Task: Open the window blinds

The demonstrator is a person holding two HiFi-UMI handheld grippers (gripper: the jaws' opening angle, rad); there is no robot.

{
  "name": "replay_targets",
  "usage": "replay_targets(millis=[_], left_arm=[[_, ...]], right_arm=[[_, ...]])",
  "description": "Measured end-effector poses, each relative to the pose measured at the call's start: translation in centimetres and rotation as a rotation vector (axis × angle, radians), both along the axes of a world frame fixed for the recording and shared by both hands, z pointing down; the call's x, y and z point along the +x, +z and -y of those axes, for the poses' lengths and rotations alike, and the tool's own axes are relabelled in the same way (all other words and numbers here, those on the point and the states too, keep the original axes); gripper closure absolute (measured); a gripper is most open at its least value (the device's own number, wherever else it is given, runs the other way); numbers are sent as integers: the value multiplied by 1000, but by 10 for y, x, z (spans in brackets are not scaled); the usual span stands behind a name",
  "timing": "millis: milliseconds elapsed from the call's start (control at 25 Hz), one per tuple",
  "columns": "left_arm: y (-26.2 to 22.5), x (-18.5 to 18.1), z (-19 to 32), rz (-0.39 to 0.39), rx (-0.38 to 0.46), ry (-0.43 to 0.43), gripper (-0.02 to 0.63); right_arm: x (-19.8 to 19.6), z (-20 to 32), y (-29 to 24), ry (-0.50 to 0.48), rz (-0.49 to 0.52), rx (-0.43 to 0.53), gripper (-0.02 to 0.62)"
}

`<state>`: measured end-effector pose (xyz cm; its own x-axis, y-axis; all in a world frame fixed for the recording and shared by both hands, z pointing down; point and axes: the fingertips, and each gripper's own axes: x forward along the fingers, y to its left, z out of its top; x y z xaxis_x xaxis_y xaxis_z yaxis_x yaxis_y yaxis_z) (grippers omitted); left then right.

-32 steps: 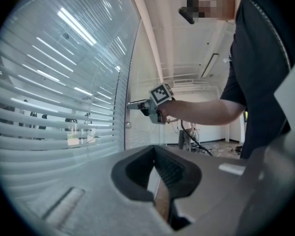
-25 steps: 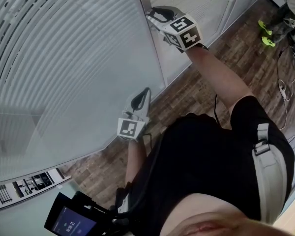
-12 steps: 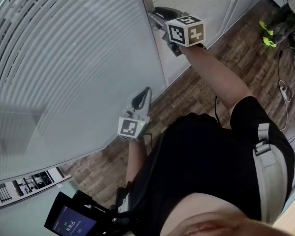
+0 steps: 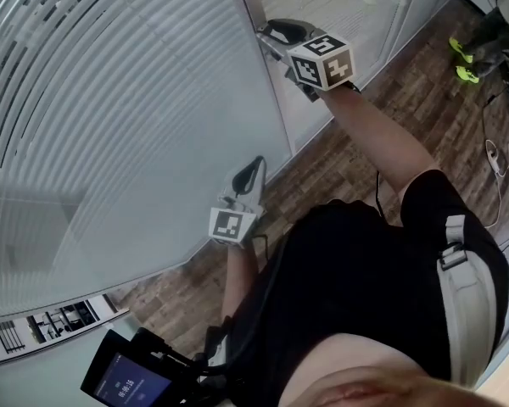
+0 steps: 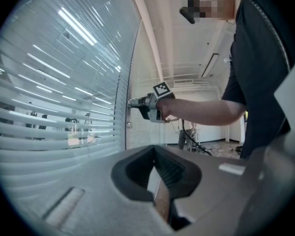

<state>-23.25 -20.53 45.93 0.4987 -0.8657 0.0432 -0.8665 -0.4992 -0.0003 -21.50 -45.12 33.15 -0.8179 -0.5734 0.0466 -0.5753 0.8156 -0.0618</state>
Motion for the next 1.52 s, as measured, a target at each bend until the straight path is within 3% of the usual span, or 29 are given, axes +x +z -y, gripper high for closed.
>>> replay_targets(millis=[160, 280, 560, 680, 1000, 1120, 1520], left_arm=[[-4, 2, 1, -5, -11, 1, 603], [3, 0, 3, 1, 13, 3, 603], [2, 2, 5, 10, 38, 7, 603], [4, 2, 5, 2, 31, 4, 603], [-1, 7, 4, -9, -6, 4, 603], [6, 2, 5, -2, 29, 1, 603], [-2, 8, 4, -4, -15, 8, 603]], right_arm=[[-1, -2, -2, -19, -109, 129, 405], [3, -6, -9, -5, -261, 306, 360], [-7, -18, 2, -34, -796, 790, 369], [-7, -15, 9, -23, -949, 932, 405], [-8, -16, 11, -27, -1003, 988, 463], [-9, -16, 11, -27, -1000, 981, 465], [-7, -16, 4, -6, -806, 788, 465]])
